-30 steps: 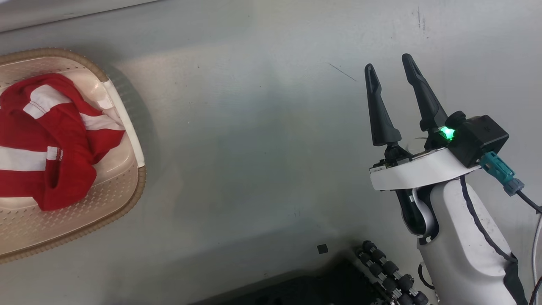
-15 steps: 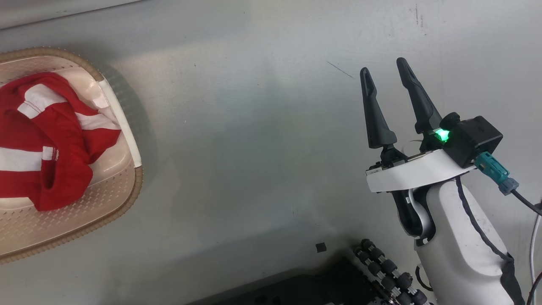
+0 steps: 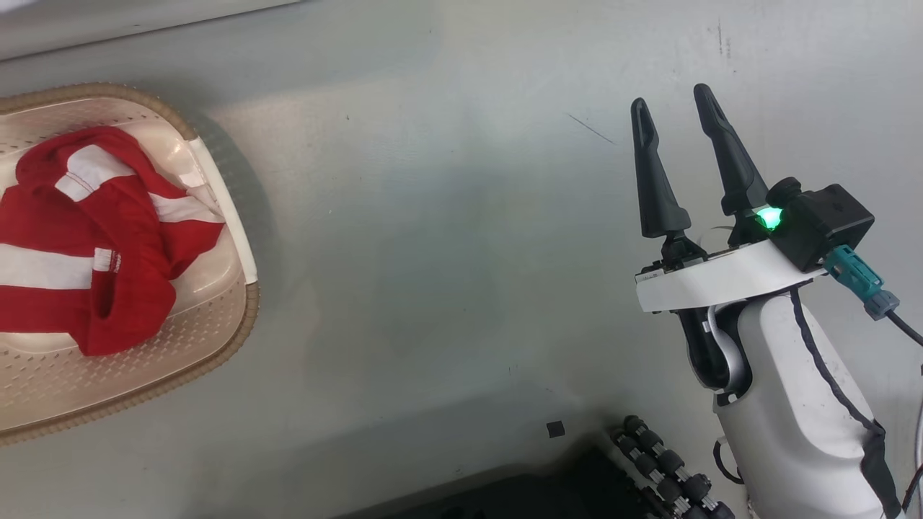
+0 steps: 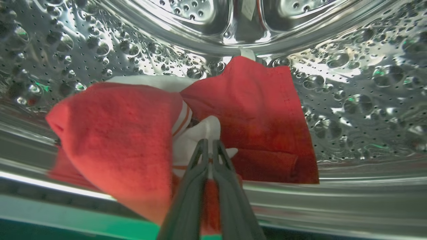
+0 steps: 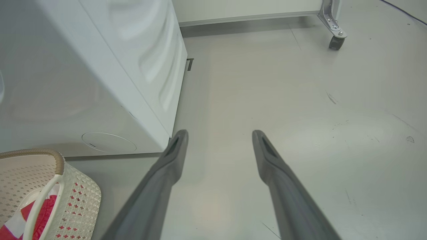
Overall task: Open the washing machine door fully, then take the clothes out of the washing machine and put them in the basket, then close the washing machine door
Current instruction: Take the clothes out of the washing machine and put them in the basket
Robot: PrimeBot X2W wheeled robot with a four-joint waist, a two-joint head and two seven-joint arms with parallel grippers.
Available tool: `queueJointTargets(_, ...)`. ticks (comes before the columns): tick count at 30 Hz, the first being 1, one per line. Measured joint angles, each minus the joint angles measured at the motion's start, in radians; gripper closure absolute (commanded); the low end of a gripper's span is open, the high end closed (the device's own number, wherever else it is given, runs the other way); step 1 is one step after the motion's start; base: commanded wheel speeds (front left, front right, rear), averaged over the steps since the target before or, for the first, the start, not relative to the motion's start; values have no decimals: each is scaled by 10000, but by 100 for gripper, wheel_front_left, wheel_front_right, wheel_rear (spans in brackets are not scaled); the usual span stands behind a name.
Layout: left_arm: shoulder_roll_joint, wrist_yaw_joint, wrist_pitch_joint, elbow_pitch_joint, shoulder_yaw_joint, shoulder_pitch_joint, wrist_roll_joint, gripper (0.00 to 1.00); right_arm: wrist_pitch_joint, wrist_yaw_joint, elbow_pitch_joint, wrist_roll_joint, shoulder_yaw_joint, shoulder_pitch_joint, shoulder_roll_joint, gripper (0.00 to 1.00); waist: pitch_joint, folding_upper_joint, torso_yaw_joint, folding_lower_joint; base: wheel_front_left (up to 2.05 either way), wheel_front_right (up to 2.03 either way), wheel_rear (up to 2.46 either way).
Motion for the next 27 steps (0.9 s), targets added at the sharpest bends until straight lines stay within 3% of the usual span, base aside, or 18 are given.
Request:
queueJointTargets(5,-247,-15,-449,132,-151,30,-52,100,0,0,125,-79,-157,-90,0,0,-266,0,164,0,0,0,0)
queueJointTargets(13,-947,-497,-1294,397,-213,734,-504,100,0,13,355,-506,-604,-143,-4,0,-866,0,594,0,0,0,0)
queueJointTargets(27,-1582,-1386,-2625,913,-184,1998,-1275,100,0,121,732,-757,-1016,-113,-109,0,-1925,0,1447,-1,0,0,0)
